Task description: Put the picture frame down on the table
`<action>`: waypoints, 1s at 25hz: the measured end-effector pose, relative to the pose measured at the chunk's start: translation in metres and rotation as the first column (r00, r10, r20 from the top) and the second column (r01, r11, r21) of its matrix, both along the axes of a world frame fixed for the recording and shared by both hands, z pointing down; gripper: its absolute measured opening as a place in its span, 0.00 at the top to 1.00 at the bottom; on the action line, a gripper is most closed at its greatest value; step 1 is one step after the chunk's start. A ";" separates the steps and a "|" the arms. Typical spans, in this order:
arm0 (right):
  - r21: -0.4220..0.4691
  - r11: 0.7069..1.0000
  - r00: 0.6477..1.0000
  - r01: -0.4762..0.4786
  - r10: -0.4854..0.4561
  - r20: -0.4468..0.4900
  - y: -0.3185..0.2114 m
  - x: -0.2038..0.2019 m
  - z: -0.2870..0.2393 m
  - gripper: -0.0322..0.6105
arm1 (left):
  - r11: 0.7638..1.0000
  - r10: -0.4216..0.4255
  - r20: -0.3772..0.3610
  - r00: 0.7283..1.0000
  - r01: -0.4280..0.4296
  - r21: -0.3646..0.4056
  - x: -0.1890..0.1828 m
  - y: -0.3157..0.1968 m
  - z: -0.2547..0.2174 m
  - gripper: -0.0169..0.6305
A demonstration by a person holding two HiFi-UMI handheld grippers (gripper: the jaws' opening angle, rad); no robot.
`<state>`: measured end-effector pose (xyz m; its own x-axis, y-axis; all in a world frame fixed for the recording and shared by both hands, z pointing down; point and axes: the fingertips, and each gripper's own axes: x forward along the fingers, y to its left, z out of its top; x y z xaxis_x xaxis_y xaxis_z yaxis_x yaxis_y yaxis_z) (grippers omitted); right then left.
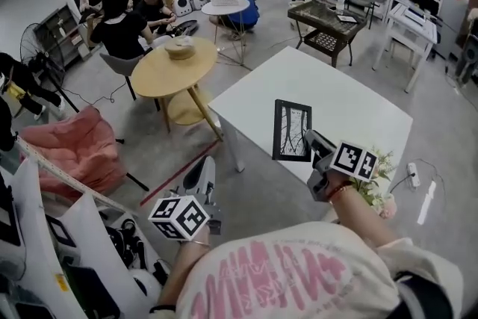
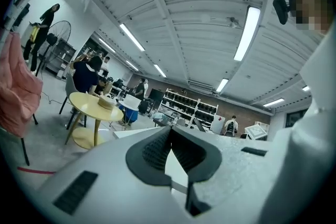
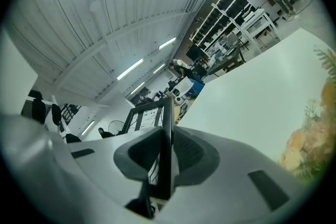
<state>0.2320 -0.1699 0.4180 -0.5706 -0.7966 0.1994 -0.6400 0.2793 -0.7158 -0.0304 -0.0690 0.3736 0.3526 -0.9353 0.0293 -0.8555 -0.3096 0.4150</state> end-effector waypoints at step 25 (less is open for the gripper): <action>-0.097 0.950 0.953 -0.296 0.300 0.038 -0.079 -0.106 0.035 0.83 | 0.956 0.294 -0.002 0.956 -0.294 -0.017 -0.113 -0.172 0.000 0.97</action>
<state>0.1263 -0.2486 0.4534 -0.3212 -0.9124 0.2536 -0.6459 0.0152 -0.7633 -0.1434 -0.2409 0.3733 0.6118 -0.7897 0.0449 -0.7283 -0.5402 0.4216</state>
